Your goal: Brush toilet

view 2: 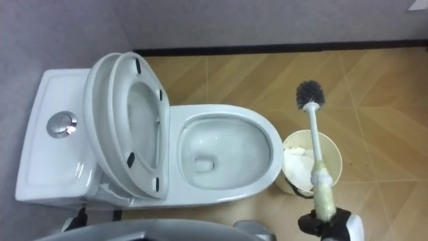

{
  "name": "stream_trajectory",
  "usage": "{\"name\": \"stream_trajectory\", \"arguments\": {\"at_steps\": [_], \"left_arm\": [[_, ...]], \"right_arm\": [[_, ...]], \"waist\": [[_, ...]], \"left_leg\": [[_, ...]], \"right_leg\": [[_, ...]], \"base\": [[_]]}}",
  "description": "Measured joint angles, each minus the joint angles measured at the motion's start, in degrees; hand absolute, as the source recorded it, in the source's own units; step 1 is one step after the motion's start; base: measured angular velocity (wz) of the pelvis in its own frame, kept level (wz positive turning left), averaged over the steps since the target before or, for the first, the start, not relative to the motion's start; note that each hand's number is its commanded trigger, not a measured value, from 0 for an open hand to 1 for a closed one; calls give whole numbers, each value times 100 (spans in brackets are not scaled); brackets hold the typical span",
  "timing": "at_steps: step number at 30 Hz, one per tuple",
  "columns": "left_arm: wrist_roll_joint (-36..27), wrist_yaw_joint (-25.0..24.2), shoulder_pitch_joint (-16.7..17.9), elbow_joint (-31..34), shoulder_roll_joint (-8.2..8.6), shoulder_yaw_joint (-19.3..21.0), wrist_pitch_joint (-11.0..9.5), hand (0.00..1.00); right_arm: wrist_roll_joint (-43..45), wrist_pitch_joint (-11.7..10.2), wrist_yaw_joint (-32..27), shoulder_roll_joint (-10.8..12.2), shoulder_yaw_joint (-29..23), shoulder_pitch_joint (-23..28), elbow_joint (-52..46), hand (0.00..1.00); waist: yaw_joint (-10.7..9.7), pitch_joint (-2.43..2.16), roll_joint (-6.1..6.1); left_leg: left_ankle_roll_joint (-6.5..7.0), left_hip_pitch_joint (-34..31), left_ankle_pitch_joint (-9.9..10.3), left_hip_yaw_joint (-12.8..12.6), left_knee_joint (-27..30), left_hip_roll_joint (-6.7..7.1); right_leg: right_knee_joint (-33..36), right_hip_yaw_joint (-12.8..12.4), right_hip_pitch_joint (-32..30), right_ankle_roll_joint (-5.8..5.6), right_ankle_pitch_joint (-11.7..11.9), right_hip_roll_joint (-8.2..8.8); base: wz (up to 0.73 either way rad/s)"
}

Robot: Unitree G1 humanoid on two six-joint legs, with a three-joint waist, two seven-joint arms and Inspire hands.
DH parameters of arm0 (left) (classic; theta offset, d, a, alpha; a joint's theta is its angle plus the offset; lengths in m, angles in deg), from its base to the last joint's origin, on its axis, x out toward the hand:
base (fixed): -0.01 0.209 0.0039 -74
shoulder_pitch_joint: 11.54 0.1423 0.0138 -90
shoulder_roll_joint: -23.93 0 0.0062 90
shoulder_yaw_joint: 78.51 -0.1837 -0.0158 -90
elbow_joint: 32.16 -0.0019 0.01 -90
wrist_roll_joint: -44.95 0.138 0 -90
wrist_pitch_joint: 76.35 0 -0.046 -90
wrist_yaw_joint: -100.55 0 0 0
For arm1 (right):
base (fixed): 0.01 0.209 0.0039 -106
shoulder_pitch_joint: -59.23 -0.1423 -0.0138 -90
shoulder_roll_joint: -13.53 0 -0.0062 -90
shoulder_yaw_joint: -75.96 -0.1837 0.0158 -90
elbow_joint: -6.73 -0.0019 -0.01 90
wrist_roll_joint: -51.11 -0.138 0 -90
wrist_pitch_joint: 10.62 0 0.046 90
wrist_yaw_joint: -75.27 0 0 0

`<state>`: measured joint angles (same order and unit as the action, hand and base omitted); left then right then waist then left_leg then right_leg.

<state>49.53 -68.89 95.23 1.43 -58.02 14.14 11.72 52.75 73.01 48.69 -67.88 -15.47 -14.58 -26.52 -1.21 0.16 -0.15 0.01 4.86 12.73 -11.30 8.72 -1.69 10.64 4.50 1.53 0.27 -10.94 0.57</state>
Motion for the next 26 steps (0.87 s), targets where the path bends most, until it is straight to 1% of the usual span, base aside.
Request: {"name": "stream_trajectory", "arguments": {"at_steps": [1,3,4,5,6,8,9,10,14,15,17,18,20,21,22,24,26], "left_arm": [[0,0,-3,-21,-9,-7,12,0],[10,-14,-15,-129,-31,-9,39,0],[19,-52,-14,-162,-47,-8,85,0],[114,-134,-11,-163,-72,-8,136,0],[189,-159,-11,-160,-78,-8,165,0],[412,-262,-15,-158,-88,-7,263,0],[463,-276,-5,-157,-88,-7,298,0],[570,-291,17,-155,-88,-5,362,0],[945,-417,74,-155,-65,59,645,0],[974,-437,76,-155,-60,59,682,0],[1074,-469,65,-154,-40,58,775,0],[1104,-469,51,-155,-37,59,793,0],[1184,-476,39,-157,-18,59,871,0],[1222,-484,31,-157,-5,59,900,0],[1296,-502,25,-157,19,59,924,0],[1333,-522,38,-158,50,59,965,0],[1361,-579,41,-157,61,57,1072,0]], "right_arm": [[2,27,89,0,5,-38,93,100],[70,107,252,-9,23,-134,296,100],[82,166,405,-24,48,-247,488,100],[82,264,562,-32,81,-333,641,55],[82,300,633,-36,105,-353,691,0],[65,429,943,-65,250,-402,841,0],[66,465,1019,-65,260,-405,858,0],[75,527,1160,-65,269,-433,920,0],[91,719,1451,-86,251,-519,978,0],[88,741,1491,-96,261,-558,978,0],[61,781,1661,-126,309,-555,979,0],[63,785,1703,-129,347,-553,991,0],[142,878,1895,-128,456,-563,1074,0],[176,905,1943,-128,460,-566,1098,0],[223,909,2023,-127,462,-578,1180,0],[266,991,2133,-128,466,-582,1246,0],[353,1086,2210,-139,463,-578,1342,0]], "waist": [[-8,8,-13],[34,13,-38],[63,10,-61],[71,12,-86],[85,9,-99],[163,21,-127],[166,16,-141],[177,22,-150],[185,35,-163],[196,35,-154],[281,34,-124],[293,22,-101],[289,10,-83],[285,-1,-65],[285,3,-43],[281,-8,2],[277,-12,21]], "left_leg": [[0,34,0,40,-1,2],[-1,101,0,44,-4,3],[-1,158,0,59,-4,7],[-1,183,0,98,-3,14],[-1,189,0,120,-2,18],[-1,204,0,240,3,32],[-1,210,0,265,4,36],[-1,225,0,287,8,37],[-1,252,1,371,38,40],[-1,252,1,379,49,40],[-2,251,3,398,51,39],[-2,250,3,408,51,39],[1,196,6,538,75,53],[1,185,6,562,84,56],[1,176,6,598,92,59],[1,182,5,657,104,65],[-1,199,3,687,129,63]], "right_leg": [[-7,18,58,0,0,2],[-29,20,140,2,-1,1],[-82,22,202,2,-1,1],[-110,36,255,1,-1,7],[-109,41,269,0,-1,11],[-140,113,330,-2,0,26],[-168,151,360,-4,1,31],[-193,202,401,-4,1,33],[-200,251,483,-7,-11,36],[-200,260,492,-6,-12,37],[-200,294,491,-4,-21,38],[-201,318,492,-3,-26,39],[-199,371,515,-1,-40,48],[-199,398,517,-2,-41,51],[-198,435,524,-1,-41,55],[-196,501,552,2,-43,60],[-191,516,581,16,-52,59]], "base": [[8],[1],[3],[9],[15],[18],[21],[16],[11],[5],[5],[10],[20],[22],[16],[15],[8]]}}
